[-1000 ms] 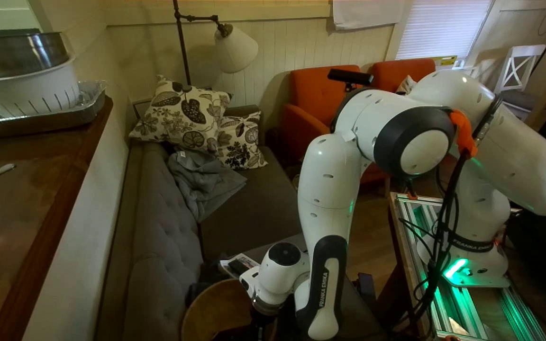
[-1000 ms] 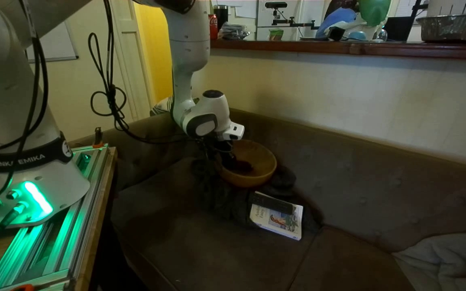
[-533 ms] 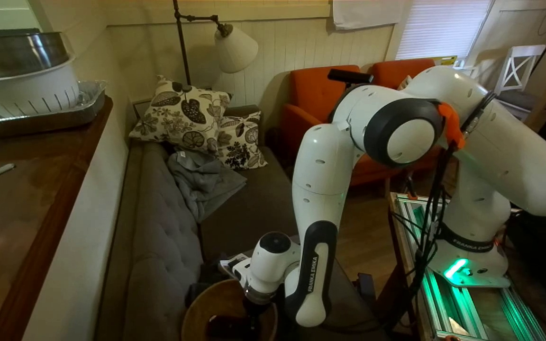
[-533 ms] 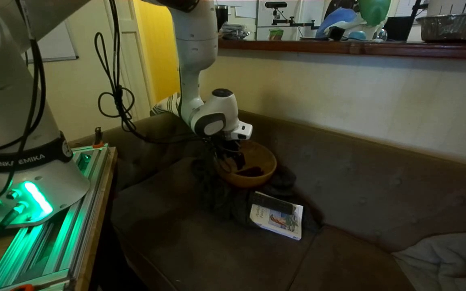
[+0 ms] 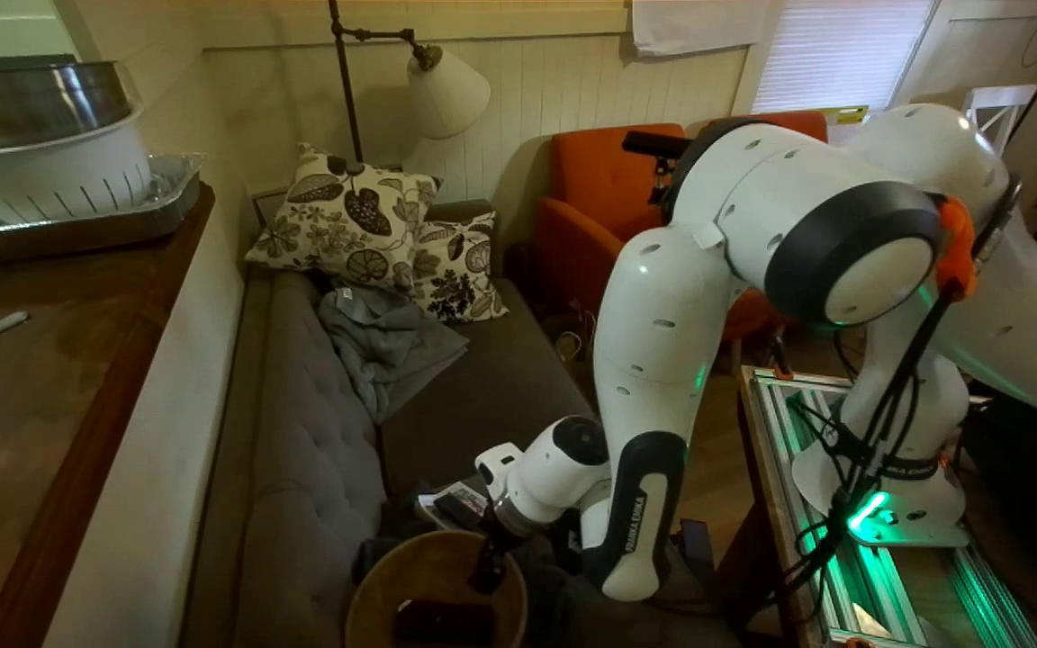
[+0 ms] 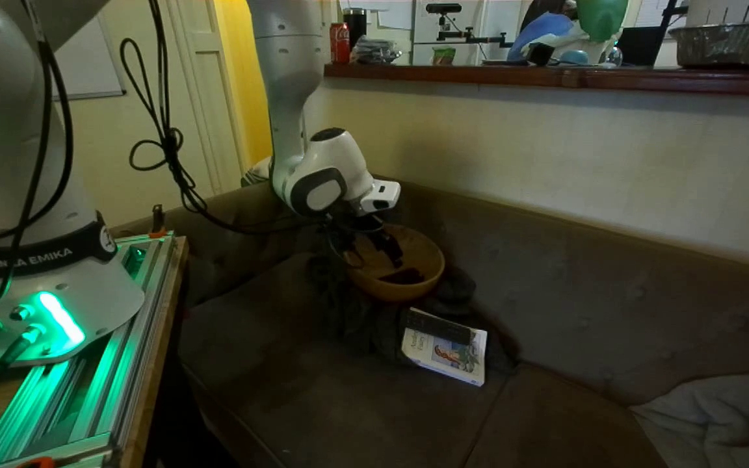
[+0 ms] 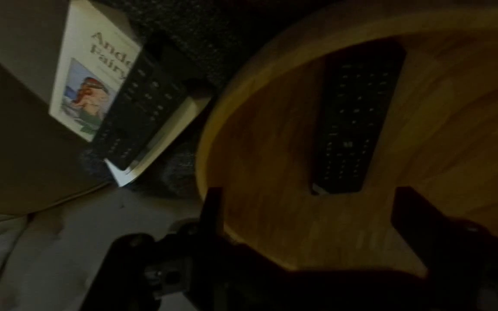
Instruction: Remove the black object from the backrest of the sofa and place it inside the wooden bowl.
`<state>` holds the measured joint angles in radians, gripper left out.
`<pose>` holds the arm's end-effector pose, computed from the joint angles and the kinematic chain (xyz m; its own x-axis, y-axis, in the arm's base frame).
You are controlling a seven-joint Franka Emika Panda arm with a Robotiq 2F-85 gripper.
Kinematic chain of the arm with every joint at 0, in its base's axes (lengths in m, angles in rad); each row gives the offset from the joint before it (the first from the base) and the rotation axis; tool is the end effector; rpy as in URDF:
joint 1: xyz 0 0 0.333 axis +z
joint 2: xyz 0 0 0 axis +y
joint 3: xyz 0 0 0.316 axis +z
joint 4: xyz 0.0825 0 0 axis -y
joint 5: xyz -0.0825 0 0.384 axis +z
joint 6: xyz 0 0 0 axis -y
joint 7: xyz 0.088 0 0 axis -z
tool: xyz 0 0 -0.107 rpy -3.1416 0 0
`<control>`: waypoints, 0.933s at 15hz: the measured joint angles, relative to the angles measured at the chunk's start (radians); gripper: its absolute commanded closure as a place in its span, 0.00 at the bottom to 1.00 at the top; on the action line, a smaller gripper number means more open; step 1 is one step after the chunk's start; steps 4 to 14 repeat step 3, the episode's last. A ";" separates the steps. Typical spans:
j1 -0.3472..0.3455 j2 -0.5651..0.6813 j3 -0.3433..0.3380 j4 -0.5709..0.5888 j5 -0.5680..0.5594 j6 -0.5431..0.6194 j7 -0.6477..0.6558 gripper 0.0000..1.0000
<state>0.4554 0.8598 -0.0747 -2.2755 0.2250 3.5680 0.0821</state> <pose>0.4771 0.1568 0.0357 0.8948 0.1041 0.4341 0.1070 -0.9941 0.0179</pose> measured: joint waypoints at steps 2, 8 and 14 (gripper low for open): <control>0.041 -0.040 -0.018 -0.101 0.107 0.122 0.012 0.00; 0.045 -0.054 -0.014 -0.144 0.155 0.183 0.020 0.00; 0.045 -0.054 -0.014 -0.144 0.155 0.183 0.020 0.00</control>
